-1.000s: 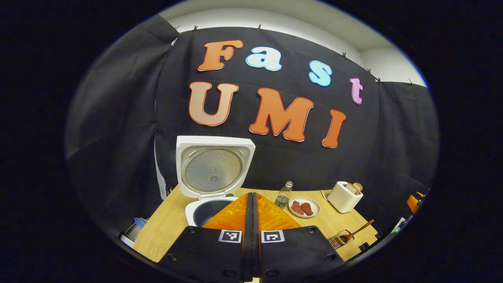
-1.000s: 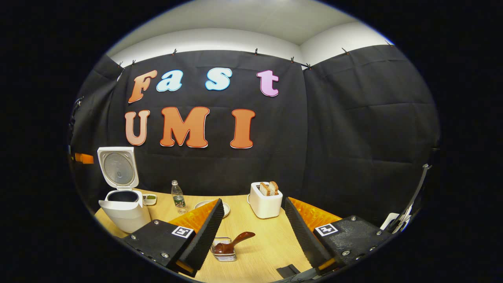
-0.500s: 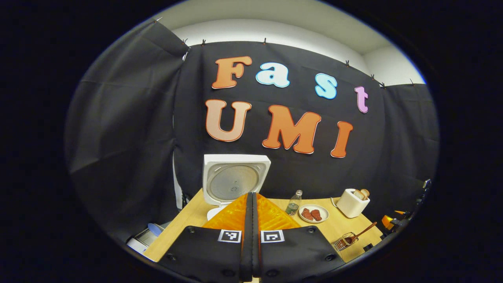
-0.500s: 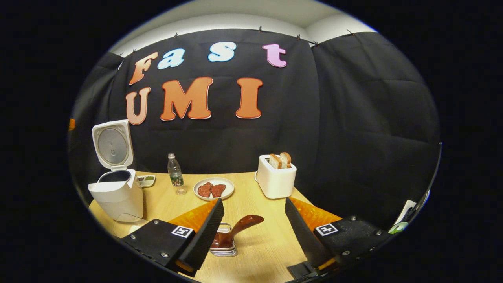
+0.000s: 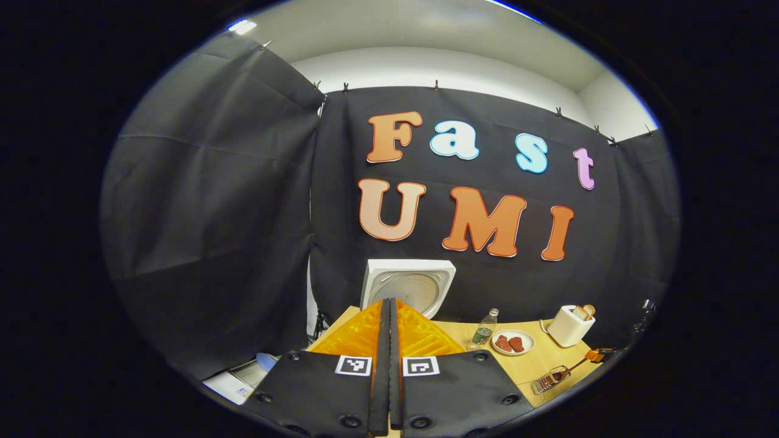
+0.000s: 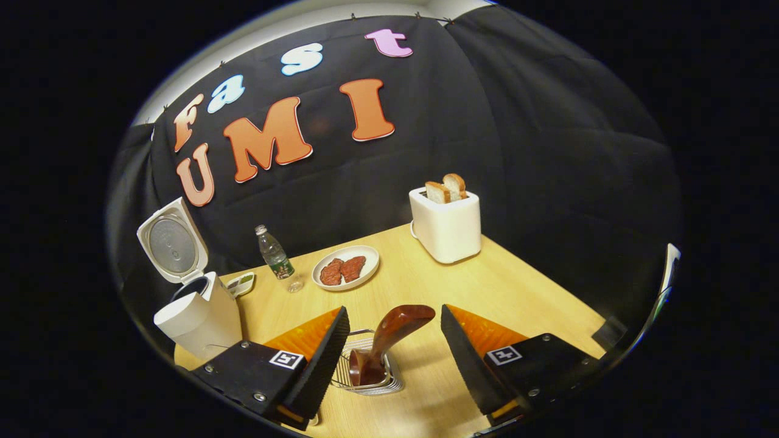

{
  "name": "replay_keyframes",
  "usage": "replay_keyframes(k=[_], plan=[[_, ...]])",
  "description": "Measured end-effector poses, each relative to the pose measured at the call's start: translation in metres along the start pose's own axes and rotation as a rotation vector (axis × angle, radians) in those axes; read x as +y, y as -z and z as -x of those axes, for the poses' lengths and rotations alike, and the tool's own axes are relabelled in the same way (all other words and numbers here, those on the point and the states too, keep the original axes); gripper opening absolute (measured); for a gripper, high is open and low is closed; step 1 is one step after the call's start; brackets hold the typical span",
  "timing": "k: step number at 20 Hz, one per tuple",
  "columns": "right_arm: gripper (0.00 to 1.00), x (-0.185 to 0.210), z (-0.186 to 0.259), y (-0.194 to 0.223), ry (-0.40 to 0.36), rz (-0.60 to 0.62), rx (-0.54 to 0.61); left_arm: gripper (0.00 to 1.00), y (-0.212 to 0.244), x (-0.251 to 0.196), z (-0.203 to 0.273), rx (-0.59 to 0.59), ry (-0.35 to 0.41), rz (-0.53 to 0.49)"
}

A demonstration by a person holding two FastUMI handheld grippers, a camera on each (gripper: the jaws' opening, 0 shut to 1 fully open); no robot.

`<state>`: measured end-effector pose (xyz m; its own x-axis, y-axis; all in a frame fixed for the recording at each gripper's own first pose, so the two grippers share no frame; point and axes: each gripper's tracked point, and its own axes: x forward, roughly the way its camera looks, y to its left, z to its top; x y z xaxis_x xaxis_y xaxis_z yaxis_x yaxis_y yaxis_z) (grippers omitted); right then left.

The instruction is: Close the left gripper, press the button to open the rice cooker; take a wooden spoon from the chopstick holder with the right hand, scoop a spoonful of rice and pour it into the rice cooker, then put the wooden spoon back into the chopstick holder.

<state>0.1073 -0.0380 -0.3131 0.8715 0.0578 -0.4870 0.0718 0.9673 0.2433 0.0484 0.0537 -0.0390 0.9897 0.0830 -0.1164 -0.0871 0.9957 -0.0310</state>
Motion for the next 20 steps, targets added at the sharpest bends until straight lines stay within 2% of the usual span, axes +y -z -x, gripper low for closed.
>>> replay_keyframes(k=[1,2,4,7,8,9,10,13,16,17,20], plan=[[0.86,0.001,-0.003,0.000,-0.003,-0.017,0.001,0.02,0.000,0.004,0.002,0.002,-0.004,0.001],[0.80,0.002,-0.006,0.000,-0.012,-0.043,0.008,0.05,0.001,0.008,0.006,0.004,-0.016,0.003],[0.70,0.003,-0.012,0.006,-0.028,-0.109,0.031,0.05,-0.001,0.011,0.012,0.003,-0.019,0.010],[0.50,0.001,-0.017,0.008,-0.046,-0.192,0.030,0.60,0.004,0.013,0.016,0.009,-0.013,-0.004],[0.46,0.000,-0.018,0.009,-0.050,-0.222,0.038,0.63,0.003,0.015,0.017,0.009,-0.014,-0.009],[0.31,0.000,-0.020,0.008,-0.058,-0.255,0.039,0.69,0.003,0.017,0.018,0.003,-0.022,-0.012],[0.32,0.003,-0.018,0.010,-0.078,-0.283,0.045,0.77,0.001,0.019,0.017,-0.002,-0.028,-0.015],[0.19,0.008,-0.018,0.008,-0.101,-0.268,0.023,1.00,0.001,0.021,0.019,-0.012,-0.032,-0.014],[0.10,0.016,-0.019,0.003,-0.073,-0.218,0.024,0.98,0.002,0.023,0.018,-0.008,-0.033,-0.013],[0.04,0.022,-0.020,0.000,-0.077,-0.196,0.020,0.98,0.001,0.022,0.019,-0.007,-0.028,-0.010],[0.03,0.035,-0.008,-0.019,-0.080,-0.109,-0.027,0.98,0.001,0.021,0.020,-0.010,-0.016,-0.011]])
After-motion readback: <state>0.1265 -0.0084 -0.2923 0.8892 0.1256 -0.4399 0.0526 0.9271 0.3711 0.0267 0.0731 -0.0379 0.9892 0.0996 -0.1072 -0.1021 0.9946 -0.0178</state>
